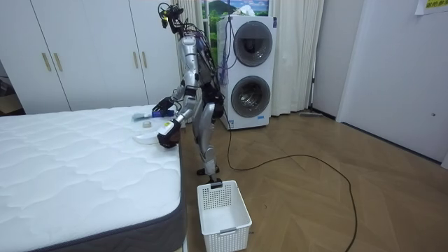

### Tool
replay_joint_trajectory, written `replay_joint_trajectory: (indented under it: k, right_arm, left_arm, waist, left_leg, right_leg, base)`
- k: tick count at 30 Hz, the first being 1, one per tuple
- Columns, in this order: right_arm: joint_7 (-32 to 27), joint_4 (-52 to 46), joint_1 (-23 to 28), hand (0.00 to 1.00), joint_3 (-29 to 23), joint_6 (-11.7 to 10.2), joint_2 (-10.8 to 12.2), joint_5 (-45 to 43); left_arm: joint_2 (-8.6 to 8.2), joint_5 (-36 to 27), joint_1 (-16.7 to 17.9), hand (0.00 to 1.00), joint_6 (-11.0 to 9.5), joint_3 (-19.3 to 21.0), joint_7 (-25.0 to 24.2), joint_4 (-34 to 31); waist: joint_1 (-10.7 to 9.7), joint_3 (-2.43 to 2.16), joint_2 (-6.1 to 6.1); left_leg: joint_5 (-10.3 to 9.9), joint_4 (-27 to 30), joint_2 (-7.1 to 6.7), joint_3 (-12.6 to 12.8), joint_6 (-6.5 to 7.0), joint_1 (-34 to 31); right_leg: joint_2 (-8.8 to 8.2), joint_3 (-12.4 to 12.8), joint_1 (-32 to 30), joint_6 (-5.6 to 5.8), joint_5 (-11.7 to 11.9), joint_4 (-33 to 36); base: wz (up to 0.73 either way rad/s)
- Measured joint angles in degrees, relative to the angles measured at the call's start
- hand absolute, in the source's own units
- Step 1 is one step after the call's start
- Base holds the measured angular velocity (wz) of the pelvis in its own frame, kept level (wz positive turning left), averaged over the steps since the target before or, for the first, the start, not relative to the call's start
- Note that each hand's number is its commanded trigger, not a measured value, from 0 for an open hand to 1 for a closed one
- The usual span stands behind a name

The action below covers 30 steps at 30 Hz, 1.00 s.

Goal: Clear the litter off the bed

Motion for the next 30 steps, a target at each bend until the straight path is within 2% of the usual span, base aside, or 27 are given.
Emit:
replay_joint_trajectory:
  k: [3, 4, 10, 13, 17, 22, 27, 30]
  right_arm:
    - [0.1, 0.8, -0.3, 0.00, 0.0, 0.0, -0.1, 0.0]
    - [0.2, 0.9, -0.4, 0.00, 0.0, 0.0, -0.1, 0.0]
    - [1.2, 3.1, -1.9, 0.00, 0.0, 0.2, -1.2, -0.6]
    - [1.6, 4.5, -2.6, 0.00, 0.1, 1.0, -2.0, -0.8]
    - [2.5, 7.0, -2.9, 0.00, 0.2, 2.1, -2.3, -1.5]
    - [3.8, 9.1, -4.3, 0.00, 0.2, 2.6, -2.4, -0.8]
    - [4.6, 10.3, -4.9, 0.00, 0.2, 3.6, -2.9, -0.4]
    - [5.0, 11.4, -5.5, 0.00, 0.3, 3.8, -2.9, -0.3]
  left_arm:
    - [0.04, 0.0, -0.3, 1.00, 0.0, -0.1, 0.0, -0.2]
    - [0.04, 0.0, -0.4, 1.00, 0.0, -0.1, 0.0, -0.2]
    - [0.80, 1.4, -1.4, 1.00, 0.1, -0.2, 0.2, -0.2]
    - [0.82, 1.6, -1.4, 1.00, 0.2, -0.3, 0.2, -0.9]
    - [0.86, 1.6, -1.6, 1.00, 1.4, -0.3, -0.6, -1.9]
    - [0.90, 1.6, -1.8, 1.00, 2.2, -0.4, -1.4, -2.6]
    - [0.90, 2.6, -1.8, 1.00, 3.9, -0.3, -1.8, -4.3]
    - [0.90, 2.7, -1.8, 1.00, 4.0, -0.3, -1.9, -4.4]
  waist:
    - [0.1, 0.42, -0.67]
    - [0.1, 0.43, -0.70]
    - [0.2, 0.43, -0.69]
    - [1.0, 0.42, -0.68]
    - [2.0, 0.36, -0.58]
    - [2.0, 0.34, -0.56]
    - [2.1, 0.32, -0.53]
    - [2.1, 0.31, -0.53]
  left_leg:
    - [0.0, 0.3, -0.20, 0.0, 0.06, 0.0]
    - [-0.1, 0.3, -0.18, 0.0, 0.15, -0.1]
    - [-0.1, 1.2, -0.05, -0.3, 0.20, -1.4]
    - [-0.3, 1.2, -0.03, -0.1, 0.42, -1.5]
    - [-0.3, 1.3, 0.11, -0.2, 0.41, -1.8]
    - [-0.3, 1.5, 0.10, -0.3, 0.41, -1.9]
    - [-0.3, 1.9, 0.10, -0.6, 0.43, -2.1]
    - [-0.3, 2.1, 0.10, -0.6, 0.43, -2.1]
  right_leg:
    - [-0.32, 0.0, -0.2, 0.06, -0.4, 0.8]
    - [-0.30, 0.0, -0.2, 0.07, -0.4, 0.8]
    - [-0.31, -0.5, -1.1, 0.05, -0.4, 1.3]
    - [-0.34, -0.3, -1.6, 0.03, -0.4, 1.9]
    - [-0.30, -0.5, -1.8, -0.12, -0.3, 2.0]
    - [-0.35, -0.8, -1.7, -0.13, -0.3, 2.0]
    - [-0.37, -1.0, -1.8, -0.13, -0.3, 2.3]
    - [-0.39, -1.0, -1.7, -0.14, -0.3, 2.8]
  base:
    - [0.05]
    - [0.04]
    - [0.03]
    - [0.00]
    - [0.00]
    - [0.00]
    - [0.02]
    - [0.00]
